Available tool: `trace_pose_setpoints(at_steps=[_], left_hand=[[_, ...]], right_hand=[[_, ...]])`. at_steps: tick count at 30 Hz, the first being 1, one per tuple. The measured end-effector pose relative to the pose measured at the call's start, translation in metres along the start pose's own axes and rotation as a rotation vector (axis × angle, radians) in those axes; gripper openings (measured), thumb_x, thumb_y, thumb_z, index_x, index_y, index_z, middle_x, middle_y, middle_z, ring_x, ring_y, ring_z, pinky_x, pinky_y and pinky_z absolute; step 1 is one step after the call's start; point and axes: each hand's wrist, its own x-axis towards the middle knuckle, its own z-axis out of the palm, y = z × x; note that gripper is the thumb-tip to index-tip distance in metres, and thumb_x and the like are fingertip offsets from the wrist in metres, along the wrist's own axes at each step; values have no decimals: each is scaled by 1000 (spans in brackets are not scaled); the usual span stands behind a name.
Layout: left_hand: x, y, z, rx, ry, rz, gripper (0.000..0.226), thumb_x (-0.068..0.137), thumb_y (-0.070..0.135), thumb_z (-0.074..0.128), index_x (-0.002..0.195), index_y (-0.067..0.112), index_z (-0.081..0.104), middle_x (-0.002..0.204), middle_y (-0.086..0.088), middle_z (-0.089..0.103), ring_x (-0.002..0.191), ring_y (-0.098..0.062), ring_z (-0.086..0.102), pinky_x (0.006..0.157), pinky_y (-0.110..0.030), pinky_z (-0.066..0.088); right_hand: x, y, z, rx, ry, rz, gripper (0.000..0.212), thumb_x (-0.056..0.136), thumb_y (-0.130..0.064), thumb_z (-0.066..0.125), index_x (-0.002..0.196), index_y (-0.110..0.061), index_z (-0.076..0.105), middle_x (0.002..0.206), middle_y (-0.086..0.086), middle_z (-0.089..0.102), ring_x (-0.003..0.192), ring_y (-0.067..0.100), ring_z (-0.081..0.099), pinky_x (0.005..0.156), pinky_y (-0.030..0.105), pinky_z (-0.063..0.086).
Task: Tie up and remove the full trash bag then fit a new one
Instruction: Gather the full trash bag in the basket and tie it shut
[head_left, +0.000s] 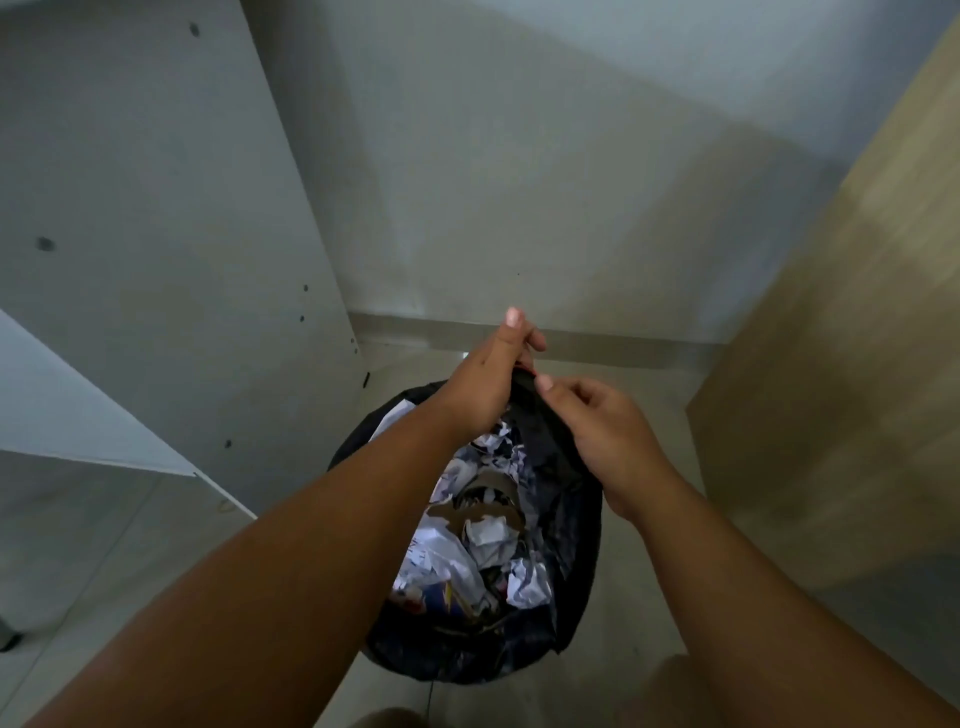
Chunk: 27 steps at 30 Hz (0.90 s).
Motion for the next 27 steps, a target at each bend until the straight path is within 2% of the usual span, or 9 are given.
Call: trace_pose_setpoints(at_steps=[3,5,10,13,15,18,20,24,27], left_hand=[[3,-4,-14,103,-54,-28,90,81,87,4,101,26,67,90,0,65,90,-15,61,89,-39,47],[4,-7,-22,217,-100,-40,93,83,87,2,100,29,72,101,-2,72,101,-16,66,98,-41,48],[6,-7,-41,251,-9,-32,81,91,77,5,86,25,67,80,6,62,77,-10,57,77,-33,40],[5,2,-44,196,24,-6,83,88,81,8,89,20,64,79,-1,63,74,-17,59,75,-39,47],[5,12,-44,86,62,-1,80,85,83,14,93,20,64,80,-4,63,76,-20,62,76,-44,54],[5,26,-48,-24,120,14,75,93,75,17,93,16,64,80,-1,59,75,-15,58,73,-37,50],[2,28,-52,-31,134,11,76,95,73,15,92,15,64,79,0,57,74,-13,56,74,-34,47],[-21,12,-68,146,79,-101,87,85,85,6,89,24,68,86,-3,68,83,-16,63,79,-36,48],[-44,-4,-77,257,47,-135,75,94,72,6,76,25,62,72,7,58,71,-7,54,73,-29,37]], right_hand=[[10,-14,4,75,-64,29,21,89,-31,74,78,-13,74,83,10,77,78,24,73,79,41,57],[14,-19,3,185,-54,87,27,89,-29,73,94,-3,73,92,15,78,86,30,75,82,42,59],[20,-14,-2,328,21,160,40,94,-30,66,114,5,68,106,23,75,100,40,72,92,49,58],[23,-17,-3,49,102,58,35,98,-35,62,94,-2,73,91,11,77,87,29,73,77,36,58],[24,-26,-1,-243,122,-66,39,98,-43,58,87,-7,69,84,3,71,79,20,67,67,29,48],[22,-44,12,-422,37,-187,30,92,-48,65,108,-23,67,100,-12,68,90,2,63,74,21,48],[24,-49,22,-518,-48,-253,27,89,-40,72,110,-23,69,99,-11,71,88,4,66,76,25,53],[20,-52,28,-149,-92,-159,15,93,-26,70,83,-15,74,78,1,76,72,15,71,72,33,58],[17,-52,17,61,-79,-21,21,93,-26,70,78,-11,70,76,4,75,73,20,71,69,31,56]])
